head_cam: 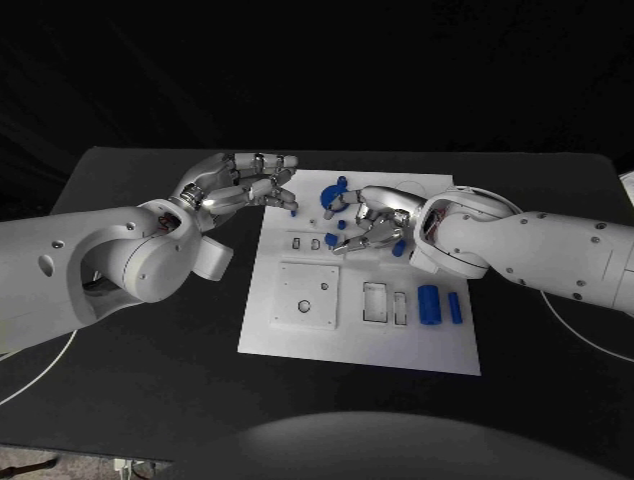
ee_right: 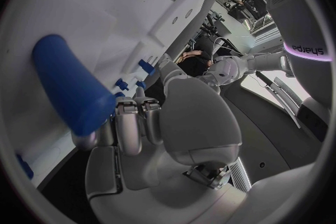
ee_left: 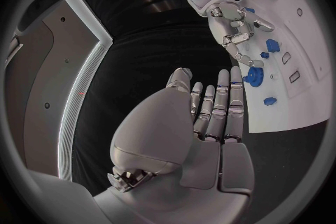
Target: Assemble the parts on the task board
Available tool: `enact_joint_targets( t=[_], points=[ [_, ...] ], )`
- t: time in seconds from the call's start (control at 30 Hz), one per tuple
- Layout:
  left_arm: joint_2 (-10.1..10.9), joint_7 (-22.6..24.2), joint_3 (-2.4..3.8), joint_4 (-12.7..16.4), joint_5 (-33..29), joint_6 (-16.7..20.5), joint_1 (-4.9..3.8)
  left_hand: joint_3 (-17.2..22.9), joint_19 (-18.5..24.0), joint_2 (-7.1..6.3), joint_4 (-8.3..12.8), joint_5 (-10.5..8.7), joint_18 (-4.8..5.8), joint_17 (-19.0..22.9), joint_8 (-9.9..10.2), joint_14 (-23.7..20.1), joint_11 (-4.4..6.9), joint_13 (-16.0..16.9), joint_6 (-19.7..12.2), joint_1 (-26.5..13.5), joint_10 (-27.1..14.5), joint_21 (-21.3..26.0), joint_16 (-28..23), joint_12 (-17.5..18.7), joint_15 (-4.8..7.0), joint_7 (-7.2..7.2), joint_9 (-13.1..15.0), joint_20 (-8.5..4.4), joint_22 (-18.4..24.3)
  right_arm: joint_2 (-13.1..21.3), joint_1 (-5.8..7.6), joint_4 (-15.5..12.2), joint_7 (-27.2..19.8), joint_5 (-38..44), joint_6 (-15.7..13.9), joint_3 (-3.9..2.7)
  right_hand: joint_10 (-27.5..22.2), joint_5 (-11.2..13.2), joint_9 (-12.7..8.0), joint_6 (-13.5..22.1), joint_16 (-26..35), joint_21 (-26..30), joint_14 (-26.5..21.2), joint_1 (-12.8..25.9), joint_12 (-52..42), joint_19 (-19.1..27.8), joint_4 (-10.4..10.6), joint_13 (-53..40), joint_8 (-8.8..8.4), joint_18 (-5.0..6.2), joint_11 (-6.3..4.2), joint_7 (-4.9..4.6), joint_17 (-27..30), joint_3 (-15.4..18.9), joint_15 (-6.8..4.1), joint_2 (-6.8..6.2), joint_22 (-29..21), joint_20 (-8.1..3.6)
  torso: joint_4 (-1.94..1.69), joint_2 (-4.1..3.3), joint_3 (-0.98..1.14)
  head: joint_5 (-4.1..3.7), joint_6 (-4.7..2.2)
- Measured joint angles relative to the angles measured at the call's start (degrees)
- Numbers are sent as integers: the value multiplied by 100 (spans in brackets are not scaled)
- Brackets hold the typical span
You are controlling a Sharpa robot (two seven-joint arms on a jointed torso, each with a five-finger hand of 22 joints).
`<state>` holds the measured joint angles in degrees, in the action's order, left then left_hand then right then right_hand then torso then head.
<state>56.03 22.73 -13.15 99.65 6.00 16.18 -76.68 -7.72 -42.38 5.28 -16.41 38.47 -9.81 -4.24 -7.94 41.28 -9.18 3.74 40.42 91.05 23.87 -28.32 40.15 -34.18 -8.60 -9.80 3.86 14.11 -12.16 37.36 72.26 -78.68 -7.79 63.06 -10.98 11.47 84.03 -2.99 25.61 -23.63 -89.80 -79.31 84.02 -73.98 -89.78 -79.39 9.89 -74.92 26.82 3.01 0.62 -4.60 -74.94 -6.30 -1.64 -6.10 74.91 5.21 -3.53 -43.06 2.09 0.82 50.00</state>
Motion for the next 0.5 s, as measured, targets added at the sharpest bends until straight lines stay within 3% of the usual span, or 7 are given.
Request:
enact_joint_targets(
  t=[0.07, 0.27, 0.37, 0.5],
  points=[
    [4, 0, -2, 0, 0, 1, 0, 0, 0, 0, 0, 0, 0, 0, 0, 0, 0, 0, 0, 0, 0, 0, 0, 0, 0, 0, 0, 0, 0, 43, 11, -18, -146, 0, -145, 1, 0, 0, -28, 19, 0, 53, 0, 97, 0, 44, 121, 0, 0, 0, 0, 19, 0, 121, 0, -62, 0, 2, 0, 0, 0, 7, 0],
    [20, -1, -1, 0, 0, 2, 0, 0, 0, 0, 0, 0, 0, 0, 0, 0, 0, 0, 0, 0, 0, 0, 0, 0, 0, 0, 0, 0, 0, 198, 112, -150, -594, -55, -550, -1, -11, 0, -148, -42, 0, 378, 1, 138, 0, 393, 534, 0, 0, 0, 11, 83, 1, 565, 43, -77, 0, 21, -3, -2, 4, 13, 0],
    [30, -1, -1, 1, 0, 3, 0, 0, 0, -17, 0, 0, 0, 0, 0, 0, 0, 0, 0, 17, 0, 0, 0, 0, 0, 0, 0, 0, -1, 298, 182, -237, -842, -184, -736, -6, 2, 0, -201, -111, 0, 497, 1, 187, 0, 511, 663, 0, 0, 63, 42, 39, 1, 757, 43, -77, -1, 42, -1, -4, 4, 13, 0],
    [36, 0, -1, 3, 0, 7, 0, 30, 14, -49, 30, 0, 0, 7, 0, 0, -28, 2, -15, 84, 28, -32, 0, -43, 0, 14, 0, 14, -17, 407, 260, -316, -1215, -477, -951, -9, 1, 0, -256, -285, 0, 497, 0, 392, 0, 511, 693, 0, 0, 63, 82, -27, 1, 1038, 83, -102, -1, 42, 2, -5, 0, 8, 1]
  ],
)
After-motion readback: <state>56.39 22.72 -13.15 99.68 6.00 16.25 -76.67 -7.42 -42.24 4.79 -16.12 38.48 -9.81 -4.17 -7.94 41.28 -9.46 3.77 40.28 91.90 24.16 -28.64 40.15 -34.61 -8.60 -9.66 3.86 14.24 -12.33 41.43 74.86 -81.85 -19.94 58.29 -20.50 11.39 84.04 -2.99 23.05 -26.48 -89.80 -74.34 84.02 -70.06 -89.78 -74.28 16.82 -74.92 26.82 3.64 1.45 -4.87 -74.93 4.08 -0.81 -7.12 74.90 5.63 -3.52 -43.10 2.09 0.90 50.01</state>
